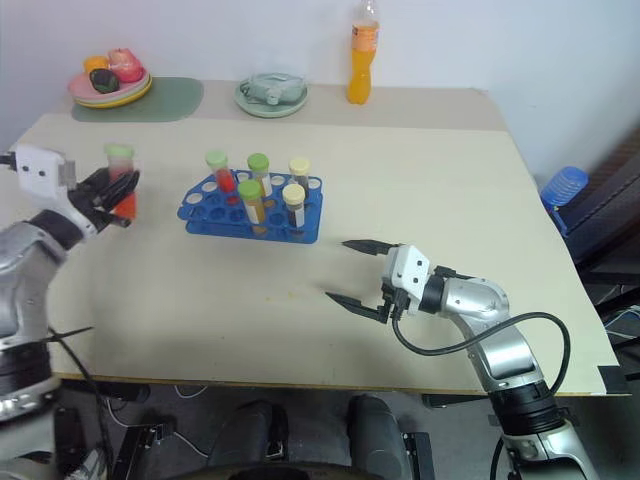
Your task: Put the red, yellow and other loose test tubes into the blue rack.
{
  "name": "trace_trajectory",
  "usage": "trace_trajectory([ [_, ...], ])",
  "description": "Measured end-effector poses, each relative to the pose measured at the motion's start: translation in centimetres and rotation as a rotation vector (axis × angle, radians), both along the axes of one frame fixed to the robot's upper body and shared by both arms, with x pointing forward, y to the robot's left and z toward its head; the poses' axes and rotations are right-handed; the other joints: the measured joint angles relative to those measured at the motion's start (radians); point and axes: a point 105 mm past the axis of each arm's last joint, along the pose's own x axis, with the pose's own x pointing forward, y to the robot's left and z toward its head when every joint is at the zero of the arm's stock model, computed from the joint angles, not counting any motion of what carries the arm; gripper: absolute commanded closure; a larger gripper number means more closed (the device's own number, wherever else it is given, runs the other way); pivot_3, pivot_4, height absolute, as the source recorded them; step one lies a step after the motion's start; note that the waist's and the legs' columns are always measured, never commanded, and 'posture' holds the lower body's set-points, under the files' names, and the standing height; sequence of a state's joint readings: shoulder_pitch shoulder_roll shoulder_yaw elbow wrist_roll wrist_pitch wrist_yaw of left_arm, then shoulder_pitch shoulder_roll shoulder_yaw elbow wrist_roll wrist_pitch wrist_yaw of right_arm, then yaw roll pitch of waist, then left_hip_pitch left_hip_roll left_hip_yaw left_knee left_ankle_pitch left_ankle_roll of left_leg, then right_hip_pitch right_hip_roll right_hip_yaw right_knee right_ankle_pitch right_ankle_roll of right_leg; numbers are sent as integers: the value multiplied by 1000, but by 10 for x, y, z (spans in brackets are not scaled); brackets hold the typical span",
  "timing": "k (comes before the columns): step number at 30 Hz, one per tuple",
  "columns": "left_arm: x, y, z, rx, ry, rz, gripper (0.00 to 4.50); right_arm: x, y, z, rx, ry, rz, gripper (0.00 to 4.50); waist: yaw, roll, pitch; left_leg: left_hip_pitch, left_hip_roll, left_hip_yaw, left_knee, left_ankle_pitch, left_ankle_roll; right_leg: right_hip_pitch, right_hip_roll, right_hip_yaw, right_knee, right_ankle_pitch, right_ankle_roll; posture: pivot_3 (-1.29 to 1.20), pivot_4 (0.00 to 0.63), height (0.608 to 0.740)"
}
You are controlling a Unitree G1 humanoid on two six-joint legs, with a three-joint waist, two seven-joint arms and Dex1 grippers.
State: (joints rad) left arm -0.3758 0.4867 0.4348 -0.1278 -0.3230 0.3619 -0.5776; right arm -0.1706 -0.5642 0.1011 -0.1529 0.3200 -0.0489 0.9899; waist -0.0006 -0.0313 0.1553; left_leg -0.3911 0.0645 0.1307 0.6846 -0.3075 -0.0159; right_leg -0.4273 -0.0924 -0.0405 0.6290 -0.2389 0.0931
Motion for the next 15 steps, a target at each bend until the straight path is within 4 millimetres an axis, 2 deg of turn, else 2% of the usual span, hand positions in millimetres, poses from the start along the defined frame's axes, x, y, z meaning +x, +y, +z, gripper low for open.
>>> trace_trajectory([
  [4,5,-21,-1,21,-123,-19,3737,0,-4,-1,-5,11,-19,0,-2,0,0,0,0,0,0,0,0,0,0,0,0,0,0,0,150,740],
  [9,17,-42,-17,57,-180,-12,3737,-3,-11,1,-12,3,-50,0,-1,0,0,0,0,0,0,0,1,0,0,0,-1,0,0,0,150,740],
  [12,25,-55,-33,64,-193,-18,3737,-6,-13,2,-20,0,-60,0,5,0,0,0,0,0,0,0,1,0,0,0,-1,0,0,0,150,740],
  [15,31,-59,-44,64,-191,-11,3737,-7,-14,3,-26,2,-72,0,5,0,0,0,0,0,0,-3,5,0,0,0,-1,0,0,0,150,740],
])
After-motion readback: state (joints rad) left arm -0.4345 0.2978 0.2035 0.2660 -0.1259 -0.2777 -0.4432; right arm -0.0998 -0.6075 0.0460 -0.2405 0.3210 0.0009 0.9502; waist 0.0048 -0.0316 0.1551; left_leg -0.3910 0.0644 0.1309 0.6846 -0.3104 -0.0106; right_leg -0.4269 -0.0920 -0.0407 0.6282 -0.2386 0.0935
